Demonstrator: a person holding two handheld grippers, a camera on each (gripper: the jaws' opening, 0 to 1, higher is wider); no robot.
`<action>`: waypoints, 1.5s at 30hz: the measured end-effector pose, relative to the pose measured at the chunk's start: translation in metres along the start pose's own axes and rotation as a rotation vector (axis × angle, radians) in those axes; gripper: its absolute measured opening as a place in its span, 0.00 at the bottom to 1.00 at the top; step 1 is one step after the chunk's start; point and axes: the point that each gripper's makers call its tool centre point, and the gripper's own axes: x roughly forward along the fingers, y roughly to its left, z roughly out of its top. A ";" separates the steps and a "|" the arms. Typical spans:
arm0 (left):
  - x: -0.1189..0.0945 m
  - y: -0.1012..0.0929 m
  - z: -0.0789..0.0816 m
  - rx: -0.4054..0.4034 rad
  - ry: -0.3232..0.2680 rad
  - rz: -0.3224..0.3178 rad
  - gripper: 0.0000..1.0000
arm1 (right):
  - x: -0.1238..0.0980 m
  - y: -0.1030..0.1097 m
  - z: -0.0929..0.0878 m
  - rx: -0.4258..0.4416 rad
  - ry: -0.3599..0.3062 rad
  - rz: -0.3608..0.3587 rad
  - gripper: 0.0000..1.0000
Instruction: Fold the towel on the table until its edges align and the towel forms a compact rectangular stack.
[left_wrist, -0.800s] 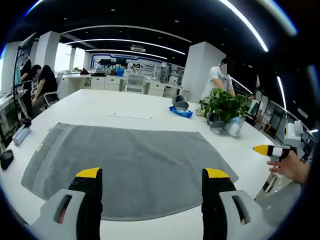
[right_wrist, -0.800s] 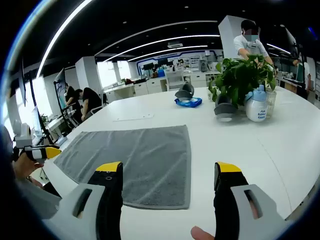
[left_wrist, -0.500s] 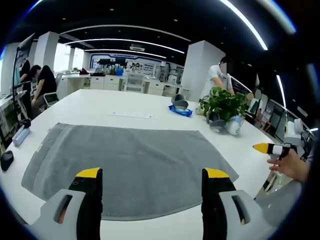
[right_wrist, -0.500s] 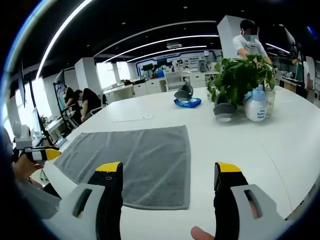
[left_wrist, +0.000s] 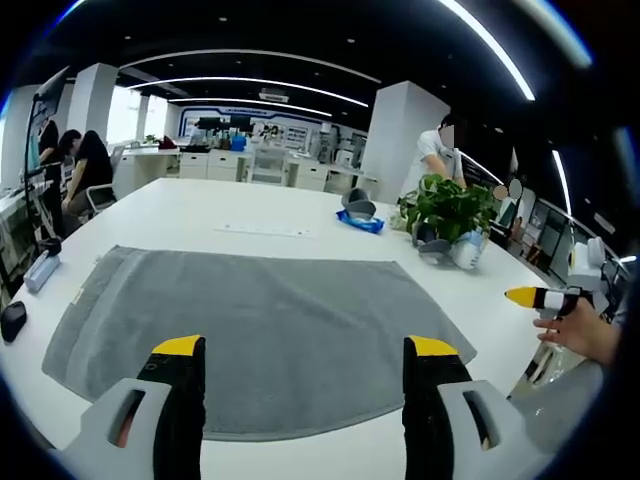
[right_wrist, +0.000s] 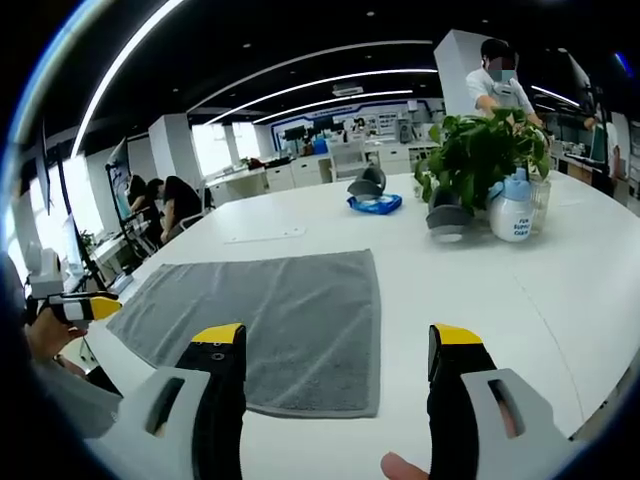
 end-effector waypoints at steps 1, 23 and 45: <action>0.000 0.000 0.000 -0.002 -0.001 -0.001 0.83 | 0.000 0.000 -0.001 -0.003 0.006 0.000 0.74; -0.002 -0.008 0.008 -0.105 -0.035 -0.079 0.79 | 0.005 0.009 -0.024 -0.041 0.126 0.031 0.55; -0.002 -0.032 0.005 -0.052 -0.009 -0.183 0.61 | 0.041 -0.016 -0.079 -0.049 0.407 -0.038 0.27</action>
